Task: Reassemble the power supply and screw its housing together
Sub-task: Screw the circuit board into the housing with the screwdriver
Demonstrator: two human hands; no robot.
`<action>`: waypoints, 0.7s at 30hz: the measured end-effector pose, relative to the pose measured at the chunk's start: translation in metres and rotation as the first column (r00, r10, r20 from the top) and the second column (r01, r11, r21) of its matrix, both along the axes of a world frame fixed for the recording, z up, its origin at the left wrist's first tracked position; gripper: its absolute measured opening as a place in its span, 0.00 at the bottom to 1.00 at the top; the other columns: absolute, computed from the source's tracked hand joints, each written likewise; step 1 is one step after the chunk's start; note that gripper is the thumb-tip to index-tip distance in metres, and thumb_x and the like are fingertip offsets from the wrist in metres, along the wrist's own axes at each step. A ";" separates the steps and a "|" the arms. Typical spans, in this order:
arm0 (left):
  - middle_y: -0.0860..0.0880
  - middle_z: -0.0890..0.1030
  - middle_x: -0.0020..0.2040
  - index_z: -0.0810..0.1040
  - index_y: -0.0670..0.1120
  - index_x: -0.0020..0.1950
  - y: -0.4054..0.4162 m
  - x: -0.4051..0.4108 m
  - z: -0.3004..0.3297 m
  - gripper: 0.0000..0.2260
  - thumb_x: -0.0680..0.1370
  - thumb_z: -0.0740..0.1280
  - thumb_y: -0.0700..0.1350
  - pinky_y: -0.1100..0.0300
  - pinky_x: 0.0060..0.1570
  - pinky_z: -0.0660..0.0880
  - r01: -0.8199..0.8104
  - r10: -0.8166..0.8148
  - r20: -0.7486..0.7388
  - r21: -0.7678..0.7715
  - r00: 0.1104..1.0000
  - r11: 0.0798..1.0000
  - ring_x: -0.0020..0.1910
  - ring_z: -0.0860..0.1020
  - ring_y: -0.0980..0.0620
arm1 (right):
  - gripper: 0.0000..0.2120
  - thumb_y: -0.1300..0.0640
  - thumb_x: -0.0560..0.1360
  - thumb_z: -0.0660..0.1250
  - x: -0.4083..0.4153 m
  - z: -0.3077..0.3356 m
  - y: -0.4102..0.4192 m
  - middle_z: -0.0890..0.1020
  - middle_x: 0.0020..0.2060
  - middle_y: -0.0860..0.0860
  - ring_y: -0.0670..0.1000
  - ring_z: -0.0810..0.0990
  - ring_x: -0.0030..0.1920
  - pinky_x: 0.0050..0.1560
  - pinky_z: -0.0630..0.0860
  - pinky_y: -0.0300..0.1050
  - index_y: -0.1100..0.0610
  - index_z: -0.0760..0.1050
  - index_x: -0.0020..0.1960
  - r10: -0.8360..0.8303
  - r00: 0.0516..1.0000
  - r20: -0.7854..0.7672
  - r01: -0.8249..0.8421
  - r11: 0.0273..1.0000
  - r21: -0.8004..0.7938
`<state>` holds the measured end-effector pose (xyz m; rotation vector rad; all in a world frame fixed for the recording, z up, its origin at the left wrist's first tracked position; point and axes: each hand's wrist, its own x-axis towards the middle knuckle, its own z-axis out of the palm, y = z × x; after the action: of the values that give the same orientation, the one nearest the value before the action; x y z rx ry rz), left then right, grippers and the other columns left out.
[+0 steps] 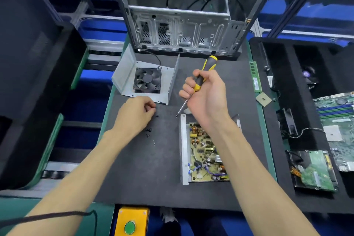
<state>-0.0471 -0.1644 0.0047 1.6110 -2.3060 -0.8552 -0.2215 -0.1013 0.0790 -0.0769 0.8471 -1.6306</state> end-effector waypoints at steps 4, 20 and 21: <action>0.57 0.78 0.37 0.80 0.53 0.43 -0.002 -0.005 -0.006 0.04 0.76 0.69 0.44 0.58 0.36 0.66 0.068 -0.061 0.096 -0.074 0.994 0.995 0.40 0.75 0.53 | 0.10 0.60 0.79 0.53 0.002 -0.004 -0.007 0.62 0.28 0.48 0.48 0.57 0.27 0.28 0.58 0.40 0.55 0.64 0.39 -0.002 1.000 0.015 0.002 1.000 -0.003; 0.41 0.85 0.40 0.87 0.42 0.39 0.029 -0.013 0.056 0.11 0.76 0.69 0.32 0.59 0.41 0.82 0.197 0.646 -0.655 0.746 0.393 0.636 0.38 0.85 0.48 | 0.15 0.57 0.80 0.58 0.003 -0.007 -0.012 0.61 0.29 0.49 0.49 0.58 0.26 0.26 0.60 0.40 0.56 0.65 0.34 -0.332 0.830 0.449 0.367 0.930 0.008; 0.41 0.85 0.41 0.87 0.41 0.39 0.031 -0.013 0.058 0.10 0.76 0.69 0.32 0.59 0.42 0.82 0.213 0.656 -0.655 0.750 0.375 0.627 0.39 0.85 0.48 | 0.15 0.57 0.79 0.58 0.004 -0.006 -0.011 0.61 0.29 0.49 0.49 0.58 0.26 0.26 0.60 0.41 0.56 0.65 0.34 -0.336 0.830 0.445 0.373 0.928 0.005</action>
<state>-0.0605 -0.1335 0.0626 1.0504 -0.8175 -2.1135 -0.2170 -0.1125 0.0725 0.4051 0.4557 -1.9314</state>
